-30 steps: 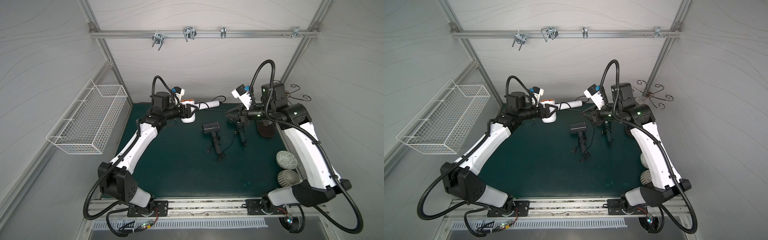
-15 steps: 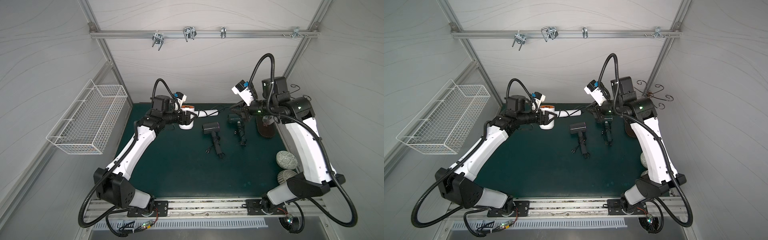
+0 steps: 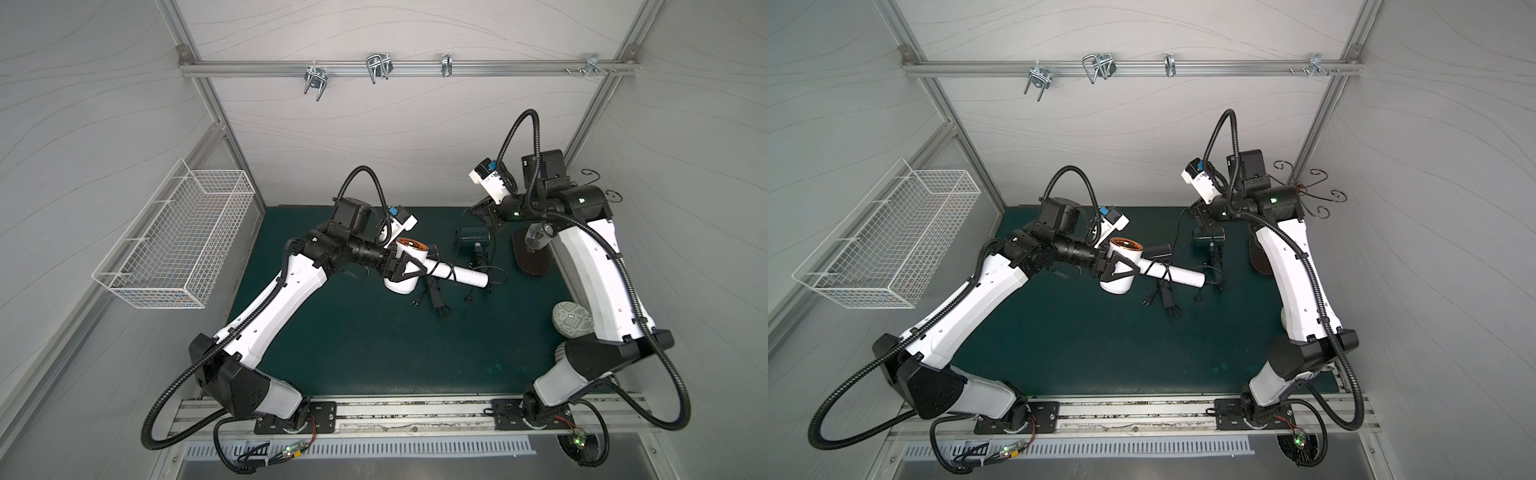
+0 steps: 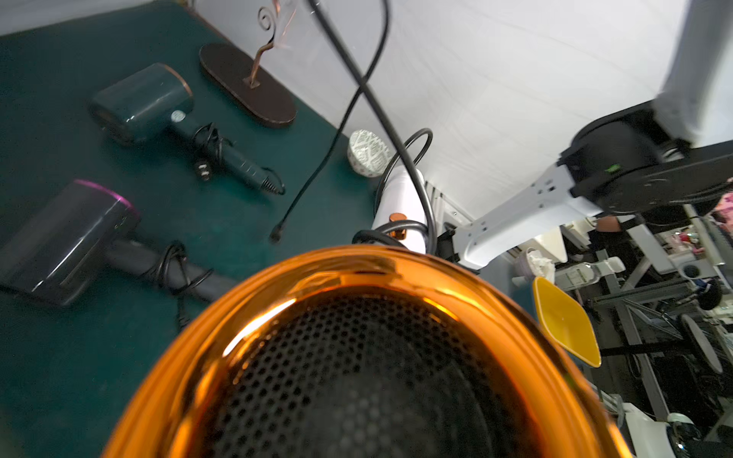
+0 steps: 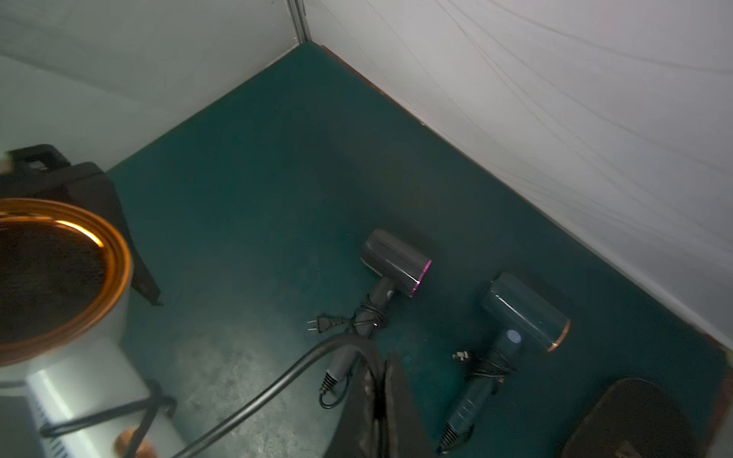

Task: Wrap the cord around the hair dryer
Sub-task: Wrap the power cord around the hair dryer.

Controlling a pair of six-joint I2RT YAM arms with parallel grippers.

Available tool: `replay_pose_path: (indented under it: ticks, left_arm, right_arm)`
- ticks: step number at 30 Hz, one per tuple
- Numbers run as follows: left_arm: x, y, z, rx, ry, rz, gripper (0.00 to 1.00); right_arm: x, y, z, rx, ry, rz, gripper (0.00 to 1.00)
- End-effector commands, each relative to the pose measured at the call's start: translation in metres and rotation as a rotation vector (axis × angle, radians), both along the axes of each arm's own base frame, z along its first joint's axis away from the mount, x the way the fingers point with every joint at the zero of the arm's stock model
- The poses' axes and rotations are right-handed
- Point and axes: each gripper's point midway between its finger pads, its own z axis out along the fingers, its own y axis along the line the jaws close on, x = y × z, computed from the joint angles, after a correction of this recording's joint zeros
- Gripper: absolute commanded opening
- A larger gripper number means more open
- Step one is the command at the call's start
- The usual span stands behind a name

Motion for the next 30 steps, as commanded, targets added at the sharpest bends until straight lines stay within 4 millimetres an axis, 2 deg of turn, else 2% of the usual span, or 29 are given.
replay_pose_path:
  ticks: [1, 6, 10, 14, 20, 25, 27, 30]
  left_arm:
    - [-0.024, -0.008, 0.055, -0.142, -0.074, -0.134, 0.0]
    - [-0.006, -0.006, 0.097, -0.217, -0.17, -0.11, 0.0]
    - [0.023, 0.005, 0.131, -0.328, -0.199, -0.046, 0.0]
    - [0.041, 0.014, 0.163, -0.419, -0.225, -0.015, 0.0]
    - [0.06, 0.017, 0.19, -0.525, -0.223, 0.007, 0.0]
    - [0.077, 0.029, 0.203, -0.564, -0.242, 0.064, 0.0]
    - [0.082, 0.034, 0.205, -0.567, -0.246, 0.083, 0.0]
    - [0.083, 0.04, 0.22, -0.586, -0.278, 0.095, 0.0]
  right_arm:
    - [0.016, 0.013, 0.009, 0.171, 0.006, 0.086, 0.0]
    - [0.019, 0.011, -0.009, 0.376, 0.177, 0.152, 0.0]
    - [0.021, 0.005, -0.022, 0.471, 0.258, 0.156, 0.0]
    - [0.02, 0.004, -0.034, 0.515, 0.306, 0.175, 0.0]
    - [0.018, 0.007, -0.046, 0.552, 0.341, 0.214, 0.0]
    - [0.013, 0.009, -0.061, 0.558, 0.37, 0.228, 0.0]
    - [0.01, 0.014, -0.07, 0.547, 0.38, 0.239, 0.0]
    - [0.002, 0.025, -0.087, 0.506, 0.396, 0.271, 0.02]
